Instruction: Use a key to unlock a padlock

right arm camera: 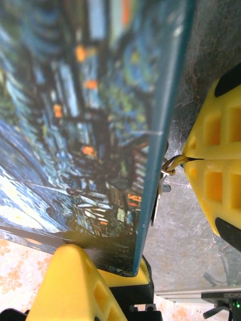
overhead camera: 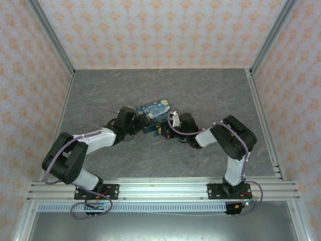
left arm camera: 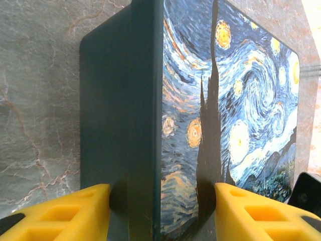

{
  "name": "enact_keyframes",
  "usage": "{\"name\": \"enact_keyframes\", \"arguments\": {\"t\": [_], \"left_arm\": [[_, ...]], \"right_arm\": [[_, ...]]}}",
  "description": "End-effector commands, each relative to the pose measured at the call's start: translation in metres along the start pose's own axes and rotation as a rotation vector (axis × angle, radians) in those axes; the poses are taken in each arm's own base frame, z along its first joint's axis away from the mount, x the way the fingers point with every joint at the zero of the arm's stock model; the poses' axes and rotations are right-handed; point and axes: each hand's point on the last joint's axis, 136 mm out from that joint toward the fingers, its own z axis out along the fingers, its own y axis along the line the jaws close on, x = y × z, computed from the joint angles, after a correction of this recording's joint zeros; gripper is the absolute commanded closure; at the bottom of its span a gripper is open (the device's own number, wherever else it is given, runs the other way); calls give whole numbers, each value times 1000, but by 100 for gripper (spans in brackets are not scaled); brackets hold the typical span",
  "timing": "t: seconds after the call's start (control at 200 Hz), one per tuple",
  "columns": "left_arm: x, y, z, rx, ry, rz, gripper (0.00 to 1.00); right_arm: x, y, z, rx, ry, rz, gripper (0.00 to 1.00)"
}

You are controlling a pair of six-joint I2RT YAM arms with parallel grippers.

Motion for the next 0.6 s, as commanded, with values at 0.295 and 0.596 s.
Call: {"name": "enact_keyframes", "arguments": {"t": [0.295,0.596], "left_arm": [[35,66,-5,-212,80,-21,46],[33,60,-9,-189,70,-21,42]], "right_arm": [[-44,-4,-23,-28,-220,151,100],[-45,-3,-26,-18,-230,148,100]]}}
